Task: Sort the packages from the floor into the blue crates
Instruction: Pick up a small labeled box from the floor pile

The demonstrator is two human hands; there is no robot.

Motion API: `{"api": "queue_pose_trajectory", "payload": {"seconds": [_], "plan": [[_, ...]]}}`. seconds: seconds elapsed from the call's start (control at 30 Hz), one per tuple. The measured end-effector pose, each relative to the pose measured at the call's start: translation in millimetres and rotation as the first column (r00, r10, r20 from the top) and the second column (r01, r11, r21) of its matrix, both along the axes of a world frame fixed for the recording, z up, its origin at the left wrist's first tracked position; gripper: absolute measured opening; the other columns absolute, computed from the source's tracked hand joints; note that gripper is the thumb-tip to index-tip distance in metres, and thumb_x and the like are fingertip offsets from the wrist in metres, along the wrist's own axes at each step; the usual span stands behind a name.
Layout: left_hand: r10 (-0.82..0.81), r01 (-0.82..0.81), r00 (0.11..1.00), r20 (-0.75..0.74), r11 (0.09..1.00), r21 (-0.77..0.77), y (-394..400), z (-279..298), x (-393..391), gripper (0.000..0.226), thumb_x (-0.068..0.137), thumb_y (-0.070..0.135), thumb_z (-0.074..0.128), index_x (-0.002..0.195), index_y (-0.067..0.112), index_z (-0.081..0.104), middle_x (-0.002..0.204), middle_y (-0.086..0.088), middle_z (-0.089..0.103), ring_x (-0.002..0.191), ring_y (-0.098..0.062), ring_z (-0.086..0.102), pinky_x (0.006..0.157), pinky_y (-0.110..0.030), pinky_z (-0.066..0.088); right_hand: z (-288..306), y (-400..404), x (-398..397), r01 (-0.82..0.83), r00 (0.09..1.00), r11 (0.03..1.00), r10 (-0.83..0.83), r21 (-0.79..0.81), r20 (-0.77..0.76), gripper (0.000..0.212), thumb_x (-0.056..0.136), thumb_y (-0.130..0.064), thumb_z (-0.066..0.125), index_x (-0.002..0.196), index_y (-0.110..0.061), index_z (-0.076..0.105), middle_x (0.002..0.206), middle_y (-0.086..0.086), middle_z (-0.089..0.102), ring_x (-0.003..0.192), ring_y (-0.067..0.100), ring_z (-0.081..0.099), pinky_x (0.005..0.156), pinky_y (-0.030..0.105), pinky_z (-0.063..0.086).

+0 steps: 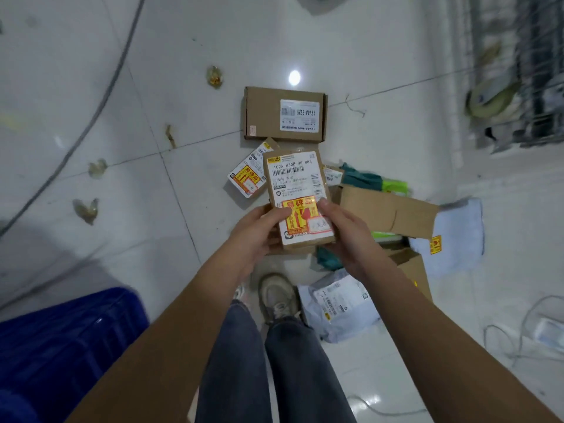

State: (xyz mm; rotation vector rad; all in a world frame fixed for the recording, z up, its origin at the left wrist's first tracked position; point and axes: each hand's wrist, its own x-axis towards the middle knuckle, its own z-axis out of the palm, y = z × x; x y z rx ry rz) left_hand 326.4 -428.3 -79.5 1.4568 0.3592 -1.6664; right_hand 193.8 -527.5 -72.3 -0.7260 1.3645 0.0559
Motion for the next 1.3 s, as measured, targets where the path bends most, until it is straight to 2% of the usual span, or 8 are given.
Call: {"api": "queue_pose_trajectory", "payload": {"seconds": [0.2, 0.47, 0.57, 0.77, 0.9, 1.0, 1.2, 1.3], "plan": [[-0.018, 0.024, 0.988, 0.154, 0.999, -0.037, 38, 92, 32, 0.025, 0.082, 0.026, 0.069, 0.105, 0.025, 0.061, 0.089, 0.003, 0.076, 0.080, -0.010, 0.073, 0.064, -0.021, 0.057, 75, 14, 22, -0.195, 0.975, 0.978, 0.202, -0.077, 0.097, 0.058, 0.068, -0.045, 0.068, 0.116, -0.013, 0.063, 0.102, 0.008, 0.074, 0.091, 0.021, 0.071, 0.073, 0.028, 0.057], [0.208, -0.194, 0.937, 0.279, 0.978, -0.080, 137, 193, 52, 0.047, 0.079, 0.024, 0.069, 0.123, 0.020, 0.057, 0.099, 0.004, 0.075, 0.090, -0.009, 0.071, 0.076, -0.023, 0.057, 148, 68, 71, -0.471, 0.843, 0.854, 0.510, -0.222, 0.173, 0.061, 0.058, -0.055, 0.073, 0.112, -0.027, 0.067, 0.103, 0.001, 0.073, 0.097, 0.024, 0.069, 0.090, 0.039, 0.054], [0.356, -0.330, 0.882, 0.308, 0.934, -0.134, 176, 221, 50, 0.049, 0.073, 0.025, 0.070, 0.121, 0.022, 0.058, 0.099, 0.007, 0.074, 0.091, -0.008, 0.071, 0.077, -0.024, 0.057, 172, 96, 93, -0.535, 0.769, 0.800, 0.594, -0.270, 0.237, 0.034, 0.067, -0.047, 0.076, 0.097, -0.032, 0.072, 0.100, 0.000, 0.074, 0.090, 0.020, 0.071, 0.077, 0.030, 0.057], [0.574, -0.553, 0.716, 0.397, 0.813, -0.179, 236, 289, 29, 0.043, 0.075, 0.034, 0.069, 0.117, 0.031, 0.058, 0.100, 0.016, 0.072, 0.092, -0.003, 0.069, 0.085, -0.029, 0.054, 246, 156, 132, -0.617, 0.634, 0.670, 0.734, -0.414, 0.243, 0.044, 0.061, -0.053, 0.065, 0.091, -0.022, 0.068, 0.075, 0.002, 0.074, 0.064, 0.016, 0.071, 0.055, 0.020, 0.053], [0.667, -0.583, 0.638, 0.385, 0.744, -0.325, 280, 353, 28, 0.056, 0.056, 0.049, 0.081, 0.102, 0.053, 0.050, 0.098, 0.027, 0.067, 0.087, 0.009, 0.065, 0.064, -0.007, 0.051, 302, 197, 150, -0.656, 0.511, 0.626, 0.780, -0.421, 0.361, 0.070, 0.057, -0.068, 0.072, 0.100, -0.013, 0.069, 0.095, 0.026, 0.070, 0.081, 0.037, 0.068, 0.075, 0.044, 0.054], [0.683, -0.564, 0.570, 0.457, 0.729, -0.387, 318, 386, 36, 0.046, 0.048, 0.049, 0.069, 0.086, 0.063, 0.049, 0.095, 0.029, 0.066, 0.085, 0.010, 0.064, 0.065, -0.003, 0.048, 340, 230, 168, -0.650, 0.405, 0.571, 0.819, -0.501, 0.407, 0.063, 0.063, -0.071, 0.067, 0.091, -0.015, 0.070, 0.082, 0.023, 0.069, 0.068, 0.033, 0.067, 0.065, 0.039, 0.056], [0.823, -0.754, 0.392, 0.411, 0.544, -0.368, 426, 409, 42, 0.055, 0.040, 0.044, 0.084, 0.090, 0.032, 0.065, 0.083, 0.016, 0.074, 0.075, 0.003, 0.070, 0.056, -0.008, 0.052, 380, 329, 206, -0.720, 0.152, 0.327, 0.935, -0.612, 0.320, 0.036, 0.061, -0.060, 0.069, 0.087, -0.035, 0.074, 0.078, -0.002, 0.075, 0.065, 0.013, 0.072, 0.052, 0.022, 0.056], [0.796, -0.801, 0.373, 0.476, 0.536, -0.269, 488, 401, 32, 0.060, 0.034, 0.051, 0.077, 0.086, 0.022, 0.070, 0.084, 0.012, 0.076, 0.079, -0.002, 0.071, 0.070, -0.020, 0.053, 382, 382, 223, -0.826, -0.058, 0.095, 0.966, -0.555, 0.251, 0.034, 0.062, -0.049, 0.059, 0.091, -0.038, 0.072, 0.086, -0.006, 0.076, 0.076, 0.011, 0.073, 0.058, 0.014, 0.053]]}}
